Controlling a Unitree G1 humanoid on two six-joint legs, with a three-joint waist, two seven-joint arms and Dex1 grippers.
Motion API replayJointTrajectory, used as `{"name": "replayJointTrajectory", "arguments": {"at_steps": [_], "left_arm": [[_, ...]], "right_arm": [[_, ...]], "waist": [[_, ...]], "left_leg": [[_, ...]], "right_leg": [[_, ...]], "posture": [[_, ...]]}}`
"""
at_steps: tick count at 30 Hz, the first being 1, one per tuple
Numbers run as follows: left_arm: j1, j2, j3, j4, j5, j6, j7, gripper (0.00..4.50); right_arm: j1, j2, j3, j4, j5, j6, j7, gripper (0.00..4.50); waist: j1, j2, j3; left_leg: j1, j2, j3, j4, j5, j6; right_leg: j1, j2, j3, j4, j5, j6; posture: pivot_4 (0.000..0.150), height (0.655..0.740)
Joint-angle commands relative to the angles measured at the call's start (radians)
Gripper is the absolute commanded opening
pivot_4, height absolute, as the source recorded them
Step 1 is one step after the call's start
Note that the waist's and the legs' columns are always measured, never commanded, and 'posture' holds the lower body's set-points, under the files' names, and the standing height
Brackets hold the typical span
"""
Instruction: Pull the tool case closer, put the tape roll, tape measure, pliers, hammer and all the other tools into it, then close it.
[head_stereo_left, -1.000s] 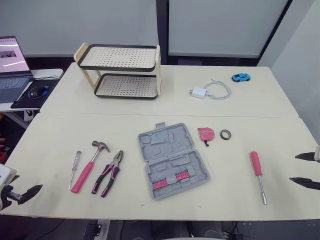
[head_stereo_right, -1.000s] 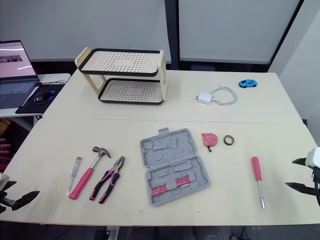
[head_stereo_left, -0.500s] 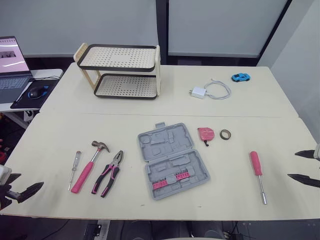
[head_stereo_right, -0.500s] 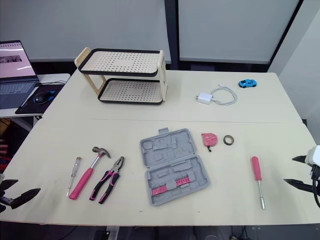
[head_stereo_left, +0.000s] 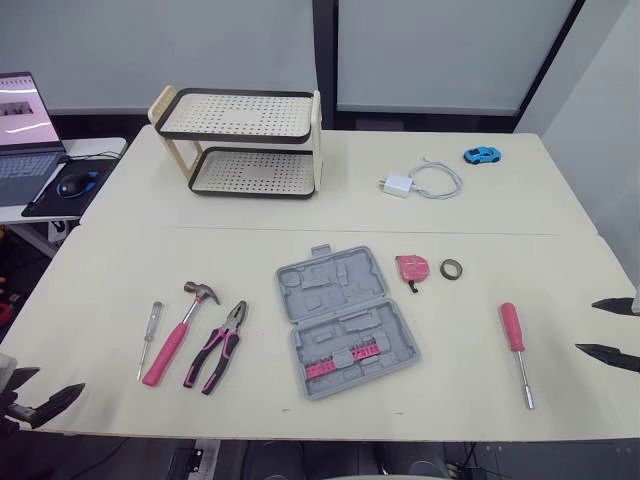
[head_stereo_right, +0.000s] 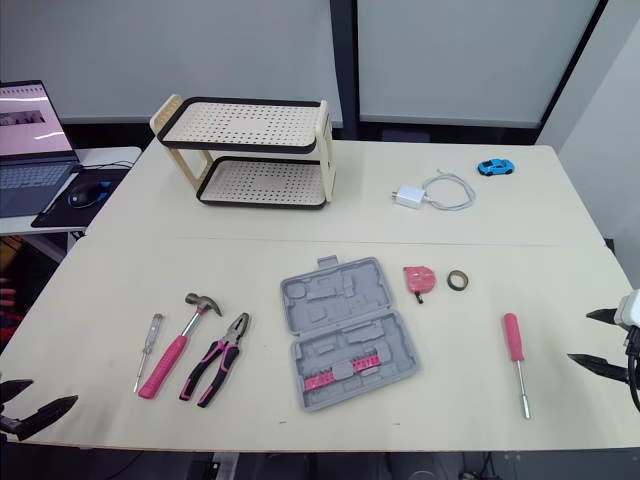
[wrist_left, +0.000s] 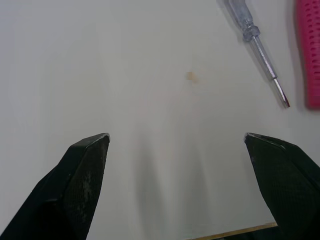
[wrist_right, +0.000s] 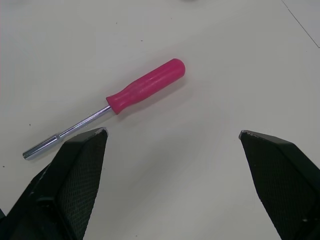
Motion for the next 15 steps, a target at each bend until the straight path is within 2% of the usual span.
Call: {"name": "replayJointTrajectory", "arguments": {"at_steps": [1,5,10,11,13,15], "left_arm": [[0.043,-0.049,0.0,-0.202,-0.046,0.057,0.012,4.5],[0.062,-0.118,-0.064,-0.436,-0.073,0.162,0.059,4.5],[0.042,-0.208,-0.223,-0.747,-0.101,0.299,0.161,4.5],[0.036,-0.217,-0.252,-0.784,-0.098,0.312,0.172,4.5],[0.0,-0.245,-0.315,-0.835,-0.101,0.349,0.208,4.1],[-0.035,-0.254,-0.392,-0.863,-0.072,0.368,0.226,3.65]], "right_arm": [[-0.015,0.013,-0.025,-0.103,0.038,0.037,-0.021,4.49],[-0.044,0.047,0.004,-0.266,0.068,0.16,-0.085,4.49],[-0.129,0.105,0.121,-0.479,0.059,0.336,-0.216,4.49],[-0.147,0.115,0.144,-0.497,0.05,0.349,-0.234,4.32],[-0.194,0.143,0.216,-0.527,0.016,0.387,-0.277,3.89],[-0.242,0.171,0.305,-0.56,-0.017,0.445,-0.318,3.22]], "waist": [[0.0,0.0,0.0],[0.0,0.0,0.0],[0.002,0.0,0.0],[0.002,0.0,0.0],[0.003,0.0,0.0],[0.004,0.0,0.0]], "left_leg": [[0.0,0.0,0.0,0.0,0.0,0.0],[0.0,0.0,0.001,0.001,0.0,0.0],[-0.001,0.0,0.0,0.003,0.0,0.0],[-0.001,0.0,0.0,0.003,0.0,0.0],[-0.001,0.0,0.0,0.003,0.0,0.0],[-0.001,0.0,0.0,0.003,0.0,0.0]], "right_leg": [[0.0,0.0,0.0,0.0,0.0,0.0],[0.001,0.0,0.002,0.0,0.001,0.001],[0.001,0.0,0.002,0.0,0.001,0.002],[0.001,0.0,0.002,0.0,0.001,0.002],[0.001,0.0,0.002,0.0,0.002,0.002],[0.001,0.0,0.002,0.0,0.002,0.002]], "posture": [[0.15,0.735],[0.15,0.735],[0.15,0.735],[0.15,0.735],[0.15,0.735],[0.15,0.735]]}}
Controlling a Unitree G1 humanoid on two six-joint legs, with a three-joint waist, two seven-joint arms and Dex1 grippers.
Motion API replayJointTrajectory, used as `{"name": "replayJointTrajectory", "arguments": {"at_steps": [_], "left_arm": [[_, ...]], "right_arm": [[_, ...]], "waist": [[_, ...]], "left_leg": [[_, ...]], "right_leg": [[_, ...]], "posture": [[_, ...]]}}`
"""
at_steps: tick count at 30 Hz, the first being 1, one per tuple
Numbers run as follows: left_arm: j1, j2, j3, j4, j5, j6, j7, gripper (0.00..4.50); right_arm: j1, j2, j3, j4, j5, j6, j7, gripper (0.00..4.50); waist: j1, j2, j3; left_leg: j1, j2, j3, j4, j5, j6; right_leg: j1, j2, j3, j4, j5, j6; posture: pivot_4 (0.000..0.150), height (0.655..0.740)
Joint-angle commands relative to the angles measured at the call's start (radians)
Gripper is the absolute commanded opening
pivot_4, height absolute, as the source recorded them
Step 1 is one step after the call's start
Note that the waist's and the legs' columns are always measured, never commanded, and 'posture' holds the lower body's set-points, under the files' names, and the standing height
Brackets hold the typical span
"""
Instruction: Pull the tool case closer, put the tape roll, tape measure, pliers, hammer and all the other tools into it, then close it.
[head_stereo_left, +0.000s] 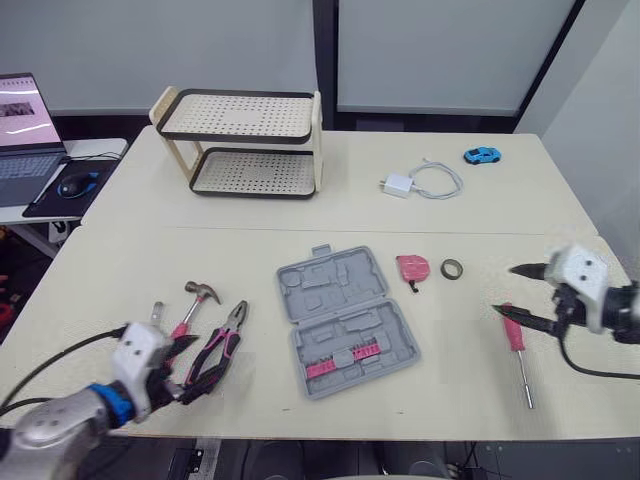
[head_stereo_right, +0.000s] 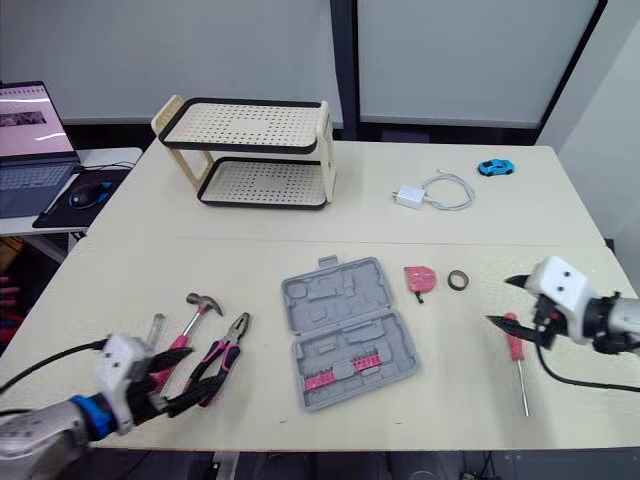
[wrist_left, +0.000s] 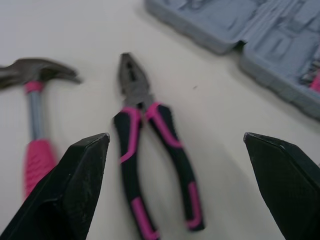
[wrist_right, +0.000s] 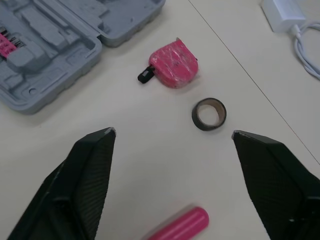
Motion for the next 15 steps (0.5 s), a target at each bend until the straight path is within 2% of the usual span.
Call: {"name": "replayJointTrajectory", "arguments": {"at_steps": [1,2,6,11,12,15], "left_arm": [[-0.044,-0.006,-0.101,-0.065,0.023,0.04,0.039,3.26],[-0.065,-0.011,-0.131,-0.059,0.039,0.04,0.051,3.06],[-0.143,-0.021,-0.214,0.009,0.095,0.023,0.08,1.75],[-0.204,-0.032,-0.274,0.112,0.161,-0.018,0.096,0.21],[-0.216,-0.034,-0.285,0.128,0.171,-0.022,0.097,0.0],[-0.252,-0.044,-0.311,0.161,0.188,-0.023,0.1,0.0]], "right_arm": [[-0.072,0.035,0.117,-0.072,-0.056,0.093,-0.075,2.8],[-0.099,0.057,0.156,-0.08,-0.072,0.119,-0.097,2.62],[-0.201,0.143,0.284,-0.049,-0.141,0.202,-0.176,1.82],[-0.275,0.187,0.399,0.03,-0.209,0.186,-0.174,0.85],[-0.291,0.199,0.421,0.053,-0.223,0.174,-0.173,0.6],[-0.338,0.238,0.47,0.124,-0.253,0.143,-0.165,0.02]], "waist": [[0.0,0.0,0.0],[0.0,0.0,0.0],[-0.001,0.0,0.0],[0.001,0.0,0.0],[0.001,0.0,0.0],[0.0,0.0,0.0]], "left_leg": [[0.0,0.0,0.0,0.0,0.0,0.0],[0.0,0.0,0.0,0.0,0.0,0.0],[0.0,0.0,0.0,0.0,0.0,0.0],[-0.002,0.0,0.0,0.0,0.0,0.0],[-0.001,0.0,0.0,0.0,0.0,0.0],[-0.001,0.0,0.0,0.0,0.0,0.0]], "right_leg": [[0.0,0.0,0.0,0.0,0.0,0.0],[0.0,0.0,0.0,0.0,0.0,0.0],[-0.001,0.0,0.0,0.0,0.0,0.0],[-0.002,0.0,0.0,0.0,0.0,0.0],[-0.002,0.0,0.0,0.0,0.0,0.0],[-0.003,0.0,0.0,0.0,0.0,0.0]], "posture": [[0.15,0.735],[0.15,0.735],[0.15,0.735],[0.15,0.735],[0.15,0.735],[0.15,0.735]]}}
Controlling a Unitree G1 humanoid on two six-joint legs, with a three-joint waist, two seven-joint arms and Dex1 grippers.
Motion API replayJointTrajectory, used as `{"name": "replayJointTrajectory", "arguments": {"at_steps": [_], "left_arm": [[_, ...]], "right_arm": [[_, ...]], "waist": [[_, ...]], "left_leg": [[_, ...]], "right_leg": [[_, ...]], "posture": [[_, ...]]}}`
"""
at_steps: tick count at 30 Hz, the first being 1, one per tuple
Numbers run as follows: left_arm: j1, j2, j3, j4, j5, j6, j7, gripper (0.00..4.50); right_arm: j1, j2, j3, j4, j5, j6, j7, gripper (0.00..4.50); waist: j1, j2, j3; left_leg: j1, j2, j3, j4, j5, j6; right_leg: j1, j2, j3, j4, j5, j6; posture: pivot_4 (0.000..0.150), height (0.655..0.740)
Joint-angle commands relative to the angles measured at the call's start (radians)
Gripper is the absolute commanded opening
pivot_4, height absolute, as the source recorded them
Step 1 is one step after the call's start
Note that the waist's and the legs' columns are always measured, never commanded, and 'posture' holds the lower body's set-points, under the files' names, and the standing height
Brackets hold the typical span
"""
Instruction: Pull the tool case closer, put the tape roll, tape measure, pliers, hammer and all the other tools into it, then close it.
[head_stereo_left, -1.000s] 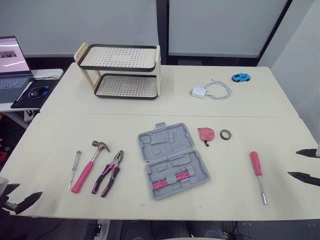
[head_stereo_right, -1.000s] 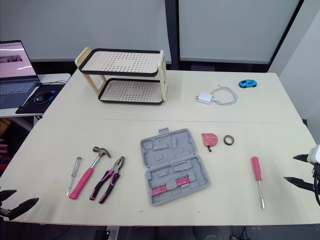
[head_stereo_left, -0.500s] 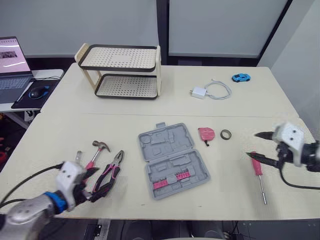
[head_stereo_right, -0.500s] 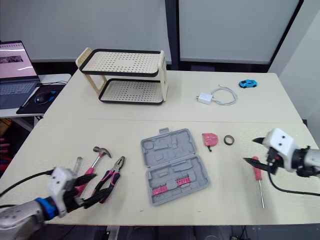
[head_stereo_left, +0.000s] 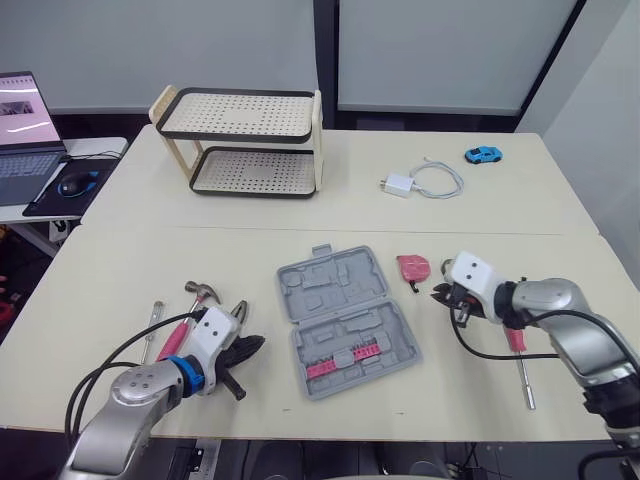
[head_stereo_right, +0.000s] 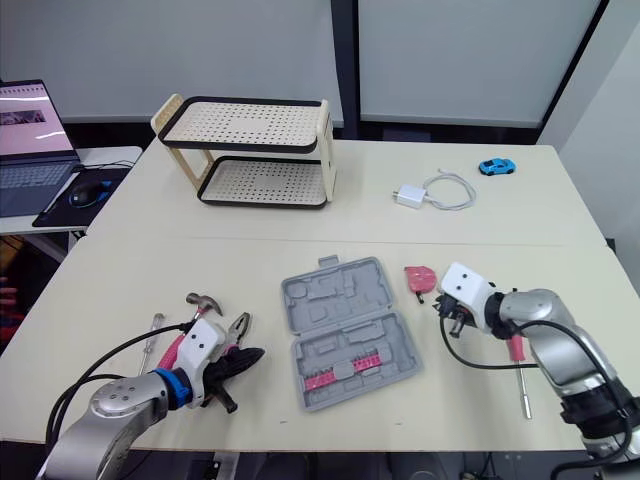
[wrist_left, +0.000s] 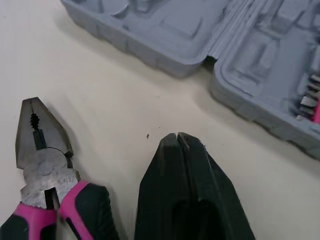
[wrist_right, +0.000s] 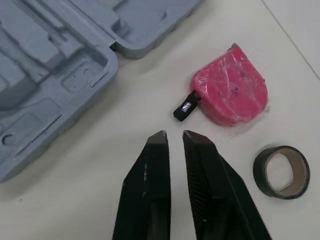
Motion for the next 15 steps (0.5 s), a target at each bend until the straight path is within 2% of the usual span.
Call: {"name": "replayJointTrajectory", "arguments": {"at_steps": [1,15], "left_arm": [[-0.041,-0.015,-0.027,0.012,0.015,-0.011,0.006,0.0],[-0.122,-0.04,-0.089,0.04,0.022,0.034,-0.007,0.0]], "right_arm": [[-0.057,0.037,0.041,0.062,-0.037,-0.044,0.005,0.02],[-0.208,0.195,0.132,0.341,-0.132,-0.161,0.018,0.02]], "waist": [[0.0,0.0,0.0],[-0.002,0.0,0.0]], "left_leg": [[0.0,0.0,0.0,0.0,0.0,0.0],[0.0,0.0,-0.001,0.0,0.0,0.0]], "right_leg": [[0.0,0.0,0.0,0.0,0.0,0.0],[-0.001,0.0,-0.001,0.001,0.001,0.0]], "posture": [[0.15,0.735],[0.15,0.735]]}}
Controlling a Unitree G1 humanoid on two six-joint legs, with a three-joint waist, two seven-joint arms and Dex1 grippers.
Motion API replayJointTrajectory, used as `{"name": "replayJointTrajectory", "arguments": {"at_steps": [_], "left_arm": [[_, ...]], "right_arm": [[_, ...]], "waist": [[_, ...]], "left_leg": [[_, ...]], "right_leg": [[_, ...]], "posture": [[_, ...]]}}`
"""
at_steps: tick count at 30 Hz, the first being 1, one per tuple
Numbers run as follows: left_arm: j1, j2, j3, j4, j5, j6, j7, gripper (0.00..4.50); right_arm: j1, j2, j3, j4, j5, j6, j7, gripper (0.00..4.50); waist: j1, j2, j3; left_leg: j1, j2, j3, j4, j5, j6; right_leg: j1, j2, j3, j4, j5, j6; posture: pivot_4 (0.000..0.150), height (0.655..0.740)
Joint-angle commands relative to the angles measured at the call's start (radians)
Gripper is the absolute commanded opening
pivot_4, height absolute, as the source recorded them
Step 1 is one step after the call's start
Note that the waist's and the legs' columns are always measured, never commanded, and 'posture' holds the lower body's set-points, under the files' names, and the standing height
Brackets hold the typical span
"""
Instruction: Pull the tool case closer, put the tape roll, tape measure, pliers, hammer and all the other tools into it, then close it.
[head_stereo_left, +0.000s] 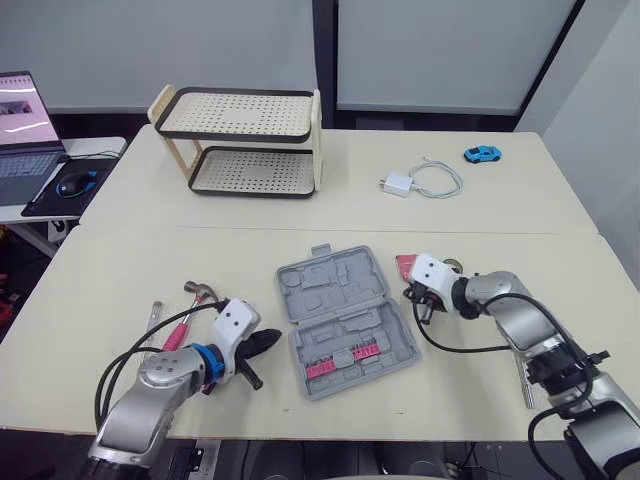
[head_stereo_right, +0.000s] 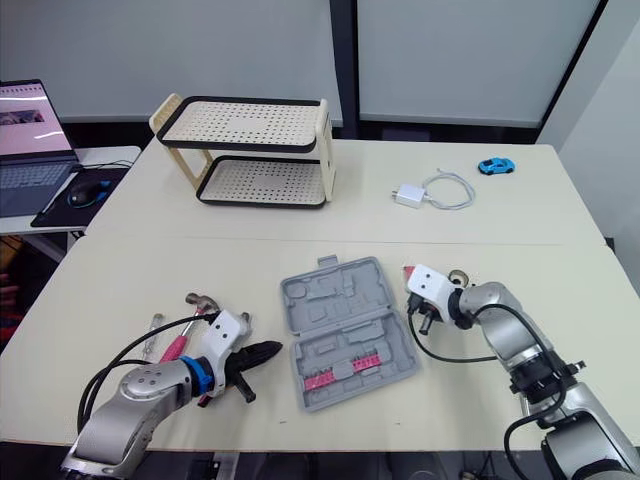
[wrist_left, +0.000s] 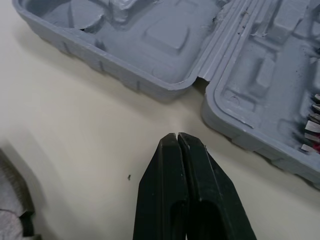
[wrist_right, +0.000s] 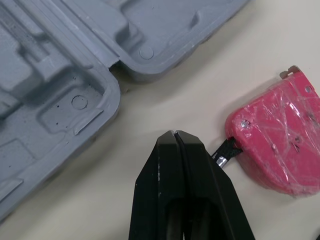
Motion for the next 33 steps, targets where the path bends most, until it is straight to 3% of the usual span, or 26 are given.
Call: {"name": "replayJointTrajectory", "arguments": {"at_steps": [1,8,33], "left_arm": [[-0.027,-0.009,-0.022,0.013,0.014,-0.017,-0.004,0.0],[-0.06,-0.019,-0.055,0.057,0.023,-0.024,-0.018,0.0],[-0.18,-0.034,-0.136,0.224,0.077,-0.194,-0.173,0.0]], "right_arm": [[-0.034,0.017,0.004,0.024,-0.017,-0.043,0.012,0.02],[-0.047,0.046,0.011,0.05,-0.023,-0.043,0.052,0.02],[0.085,0.028,-0.009,-0.201,0.014,0.11,0.116,0.02]], "waist": [[0.0,0.0,0.0],[0.0,0.0,0.0],[0.001,0.001,0.0]], "left_leg": [[0.0,0.0,0.0,0.0,0.0,0.0],[0.0,0.0,0.0,0.0,0.0,0.0],[0.0,0.0,-0.001,0.0,0.0,0.0]], "right_leg": [[0.0,0.0,0.0,0.0,0.0,0.0],[0.0,0.0,0.0,0.0,0.0,0.0],[0.0,0.0,-0.002,0.0,0.0,0.0]], "posture": [[0.15,0.735],[0.15,0.735],[0.15,0.735]]}}
